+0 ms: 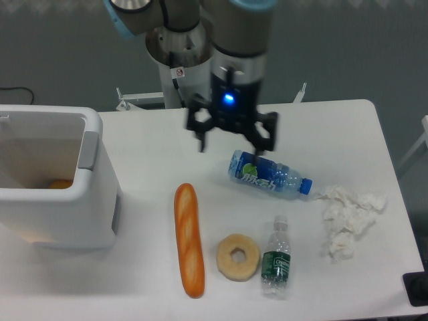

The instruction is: Place the round bread in the trash can

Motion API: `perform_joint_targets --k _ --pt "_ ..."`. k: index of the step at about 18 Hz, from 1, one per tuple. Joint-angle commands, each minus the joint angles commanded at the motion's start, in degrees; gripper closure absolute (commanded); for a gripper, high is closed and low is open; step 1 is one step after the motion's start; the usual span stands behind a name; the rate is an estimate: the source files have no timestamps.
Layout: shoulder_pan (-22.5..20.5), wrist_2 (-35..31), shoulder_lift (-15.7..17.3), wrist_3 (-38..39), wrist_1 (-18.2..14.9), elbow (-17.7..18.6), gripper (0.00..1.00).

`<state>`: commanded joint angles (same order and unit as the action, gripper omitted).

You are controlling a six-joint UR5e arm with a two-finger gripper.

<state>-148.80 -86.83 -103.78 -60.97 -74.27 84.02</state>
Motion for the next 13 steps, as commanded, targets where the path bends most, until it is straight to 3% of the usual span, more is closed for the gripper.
perform_joint_targets --k 3,5,13 --pt "-1.05 -4.21 -3.52 -5.20 0.18 0.00 0.00" --pt "-2.11 -5.80 -5.46 -7.05 2.45 0.17 0.00" --pt "-2.20 -5.63 -6.96 -7.41 3.52 1.32 0.00"
